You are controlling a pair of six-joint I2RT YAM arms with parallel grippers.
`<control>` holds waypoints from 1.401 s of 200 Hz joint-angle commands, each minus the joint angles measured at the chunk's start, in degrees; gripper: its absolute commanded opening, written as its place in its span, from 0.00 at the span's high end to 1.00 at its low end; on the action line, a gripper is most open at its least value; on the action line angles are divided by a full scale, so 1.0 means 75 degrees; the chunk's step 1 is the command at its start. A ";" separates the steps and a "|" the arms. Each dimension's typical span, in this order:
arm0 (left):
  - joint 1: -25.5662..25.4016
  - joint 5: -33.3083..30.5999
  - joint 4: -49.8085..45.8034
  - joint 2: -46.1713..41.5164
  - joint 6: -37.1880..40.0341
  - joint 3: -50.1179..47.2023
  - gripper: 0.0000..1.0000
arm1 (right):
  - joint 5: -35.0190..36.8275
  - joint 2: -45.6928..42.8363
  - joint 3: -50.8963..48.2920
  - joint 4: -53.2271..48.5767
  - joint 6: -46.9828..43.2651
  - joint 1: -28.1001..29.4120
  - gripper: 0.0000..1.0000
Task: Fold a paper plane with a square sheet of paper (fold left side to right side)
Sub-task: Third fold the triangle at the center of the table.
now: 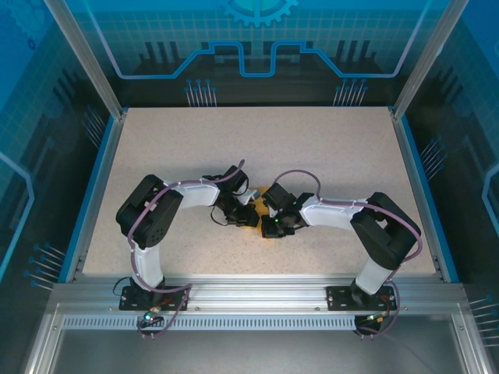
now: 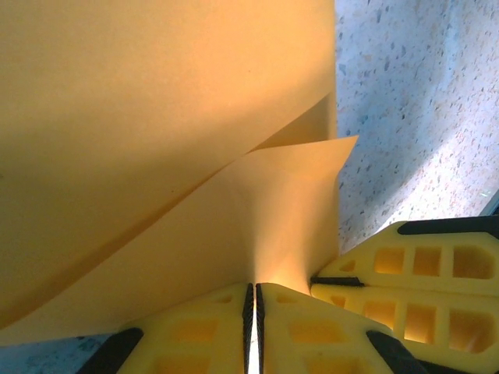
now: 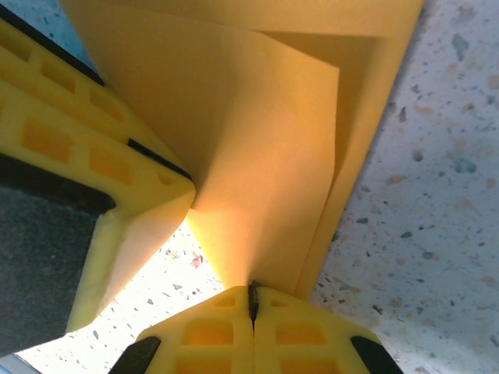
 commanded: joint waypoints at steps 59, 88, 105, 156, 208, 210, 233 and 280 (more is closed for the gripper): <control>0.0075 -0.0919 -0.0253 0.0295 0.0396 0.0205 0.86 | 0.0394 0.0276 -0.0344 -0.1094 -0.0145 -0.0141 1.00; 0.0241 -0.1033 -0.0347 0.0275 0.0457 0.0239 0.86 | 0.0383 0.0225 -0.0441 -0.1093 -0.0126 -0.0169 1.00; 0.0373 -0.1091 -0.0420 0.0247 0.0526 0.0263 0.86 | 0.0375 0.0186 -0.0482 -0.1094 -0.0121 -0.0182 1.00; 0.0803 -0.1248 -0.0657 0.0232 0.0746 0.0477 0.86 | 0.0358 0.0099 -0.0565 -0.1107 -0.0127 -0.0189 1.00; 0.1088 -0.1477 -0.0889 0.0396 0.0952 0.0785 0.86 | 0.0323 0.0078 -0.0585 -0.1092 -0.0120 -0.0199 1.00; 0.1091 -0.1489 -0.0891 0.0397 0.0957 0.0798 0.86 | 0.0323 0.0074 -0.0583 -0.1093 -0.0120 -0.0199 1.00; 0.1235 -0.1514 -0.0914 0.0367 0.0989 0.0776 0.86 | 0.0318 0.0052 -0.0582 -0.1093 -0.0124 -0.0204 1.00; 0.1309 -0.1181 -0.1006 -0.0276 0.0896 0.0767 0.79 | 0.0199 -0.0105 -0.0566 -0.0526 -0.0165 -0.0207 1.00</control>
